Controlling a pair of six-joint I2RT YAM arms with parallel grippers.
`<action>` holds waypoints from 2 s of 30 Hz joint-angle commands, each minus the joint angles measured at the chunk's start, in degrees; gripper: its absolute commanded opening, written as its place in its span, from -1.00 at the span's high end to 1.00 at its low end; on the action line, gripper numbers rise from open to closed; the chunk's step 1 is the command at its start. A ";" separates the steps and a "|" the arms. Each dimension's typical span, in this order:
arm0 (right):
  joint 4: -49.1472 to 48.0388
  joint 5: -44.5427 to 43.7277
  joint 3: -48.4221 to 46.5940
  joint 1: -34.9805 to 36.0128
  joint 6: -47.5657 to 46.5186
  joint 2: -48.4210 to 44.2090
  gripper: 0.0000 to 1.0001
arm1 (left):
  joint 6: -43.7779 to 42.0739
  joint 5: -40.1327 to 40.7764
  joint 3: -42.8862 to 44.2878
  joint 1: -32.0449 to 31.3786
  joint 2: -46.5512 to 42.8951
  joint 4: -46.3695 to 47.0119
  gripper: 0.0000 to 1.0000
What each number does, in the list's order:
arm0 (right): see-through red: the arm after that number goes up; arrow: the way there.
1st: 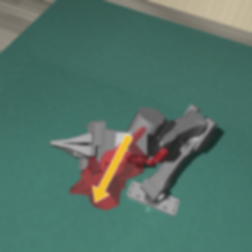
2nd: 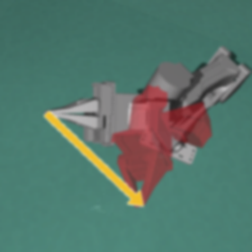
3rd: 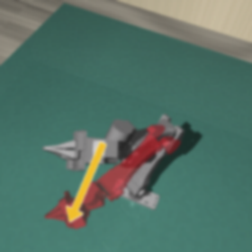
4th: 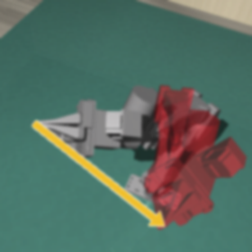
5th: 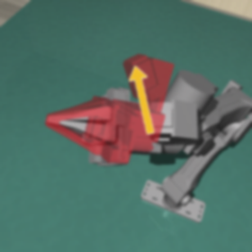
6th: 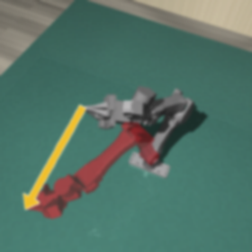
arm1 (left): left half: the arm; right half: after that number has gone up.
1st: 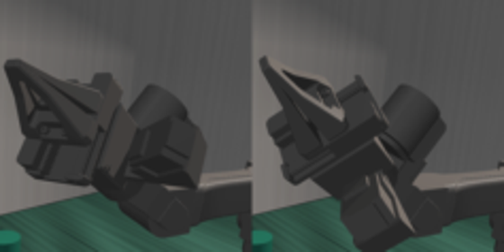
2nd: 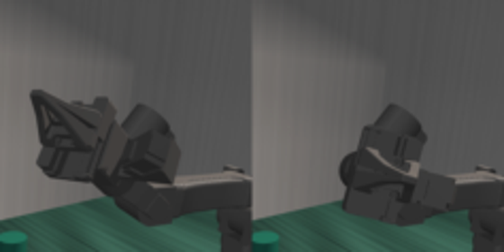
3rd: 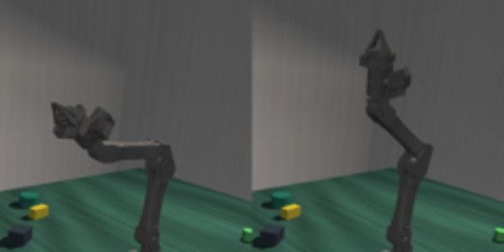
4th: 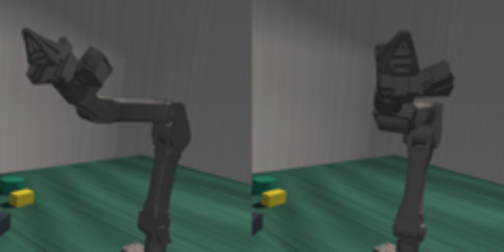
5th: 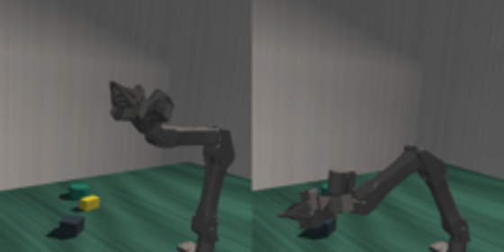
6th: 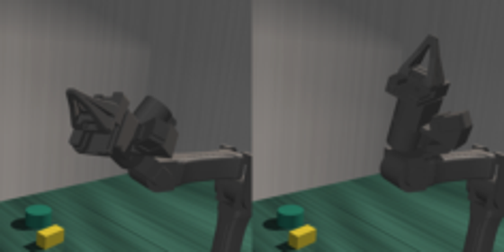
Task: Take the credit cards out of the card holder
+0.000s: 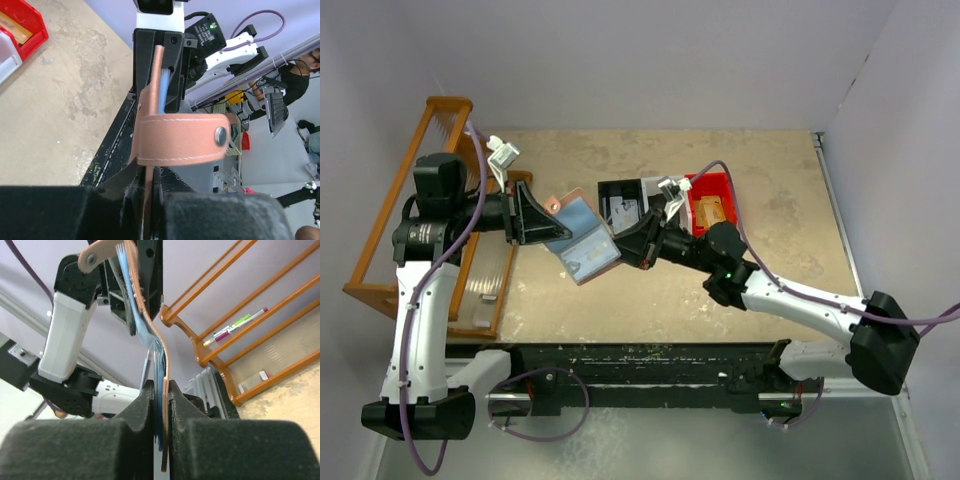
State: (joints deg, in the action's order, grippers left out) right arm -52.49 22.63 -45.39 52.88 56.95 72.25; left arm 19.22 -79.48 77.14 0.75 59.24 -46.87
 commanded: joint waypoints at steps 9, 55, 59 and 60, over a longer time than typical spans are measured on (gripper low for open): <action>64.00 -32.38 -34.14 6.92 -13.11 4.77 1.00 | -32.08 16.31 5.93 -0.14 -2.10 -11.83 -0.57; 87.44 -44.49 -54.90 15.94 -14.88 15.03 1.00 | -29.35 30.57 -10.73 -0.14 -17.58 1.50 -0.12; 87.44 -44.10 -54.90 15.94 -15.09 15.09 1.00 | -29.17 19.41 -11.79 -0.12 -18.75 0.59 -0.50; 86.81 -43.61 -54.94 15.94 -15.11 15.30 1.00 | -28.96 17.83 -12.55 -0.14 -19.56 1.76 -0.54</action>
State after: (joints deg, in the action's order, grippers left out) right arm 38.06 -22.37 -100.09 68.62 42.76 89.08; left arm -10.66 -50.72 64.82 0.36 41.36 -45.91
